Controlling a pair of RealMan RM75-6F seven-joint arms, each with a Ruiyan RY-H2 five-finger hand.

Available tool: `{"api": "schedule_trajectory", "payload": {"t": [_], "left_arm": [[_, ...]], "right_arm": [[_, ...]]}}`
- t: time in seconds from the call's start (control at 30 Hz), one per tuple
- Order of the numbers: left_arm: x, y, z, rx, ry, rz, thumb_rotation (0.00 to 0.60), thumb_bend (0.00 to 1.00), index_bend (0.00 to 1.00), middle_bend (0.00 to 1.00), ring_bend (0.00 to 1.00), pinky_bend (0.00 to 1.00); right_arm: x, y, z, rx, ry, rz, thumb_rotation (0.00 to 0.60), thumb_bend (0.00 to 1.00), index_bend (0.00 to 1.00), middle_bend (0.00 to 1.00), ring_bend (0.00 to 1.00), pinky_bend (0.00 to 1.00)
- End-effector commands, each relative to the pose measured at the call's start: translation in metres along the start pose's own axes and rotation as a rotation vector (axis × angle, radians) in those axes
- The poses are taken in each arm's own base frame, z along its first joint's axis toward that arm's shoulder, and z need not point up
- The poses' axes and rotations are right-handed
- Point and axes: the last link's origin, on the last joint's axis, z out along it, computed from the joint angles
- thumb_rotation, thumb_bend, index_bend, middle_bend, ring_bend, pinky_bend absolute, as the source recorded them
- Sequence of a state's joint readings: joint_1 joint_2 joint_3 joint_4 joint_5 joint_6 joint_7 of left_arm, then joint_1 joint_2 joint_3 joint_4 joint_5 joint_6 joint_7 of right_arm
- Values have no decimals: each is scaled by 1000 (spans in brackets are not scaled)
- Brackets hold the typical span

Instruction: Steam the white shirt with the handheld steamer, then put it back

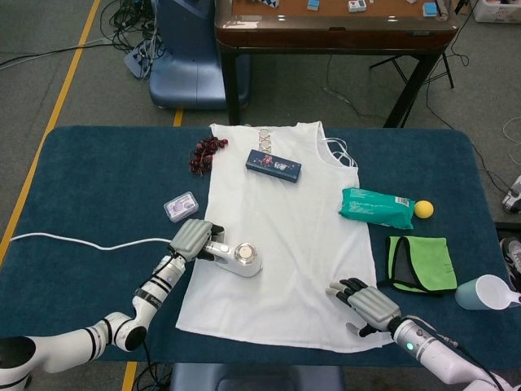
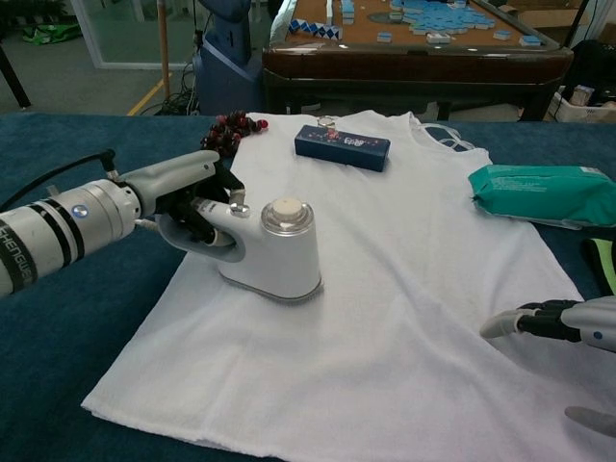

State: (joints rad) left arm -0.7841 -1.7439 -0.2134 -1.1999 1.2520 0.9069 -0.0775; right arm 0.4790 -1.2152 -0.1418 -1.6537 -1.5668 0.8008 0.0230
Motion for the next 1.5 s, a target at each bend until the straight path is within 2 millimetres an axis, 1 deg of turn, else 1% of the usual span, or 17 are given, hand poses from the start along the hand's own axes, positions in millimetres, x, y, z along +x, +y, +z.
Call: {"api": "schedule_trajectory", "payload": {"t": [0.03,0.27,0.4,0.53,0.83,1.2,1.37,1.5], "left_arm": [[-6,4,2,-10,-8,8,600,246,881,828,686,719],[-19,17,9,-36,-4,32,600,246,881,828,686,719],[-22,23,16,-43,-4,42,600,245,881,827,685,719],[-23,24,22,-38,1,57,600,245,881,827,684,719],[-16,13,33,-12,36,93,600,246,881,827,684,719],[2,-4,42,-8,135,108,600,245,881,827,682,719],[2,-11,39,-1,117,94,600,245,881,826,680,719],[-2,-13,29,-13,84,89,600,244,881,825,679,719]], "right_arm": [[-1,1,-2,-2,-1,-1,600,414,1,88,0,0],[-2,2,-3,-5,-7,3,600,414,1,88,0,0],[-4,2,-3,-3,-11,5,600,414,1,88,0,0],[-5,3,-4,-4,-11,9,600,414,1,88,0,0],[-5,5,-6,-5,-8,10,600,414,1,88,0,0],[-4,4,-4,-4,-7,11,600,414,1,88,0,0],[-4,3,-3,-2,-7,9,600,414,1,88,0,0],[-4,2,-4,1,-7,8,600,414,1,88,0,0]]}}
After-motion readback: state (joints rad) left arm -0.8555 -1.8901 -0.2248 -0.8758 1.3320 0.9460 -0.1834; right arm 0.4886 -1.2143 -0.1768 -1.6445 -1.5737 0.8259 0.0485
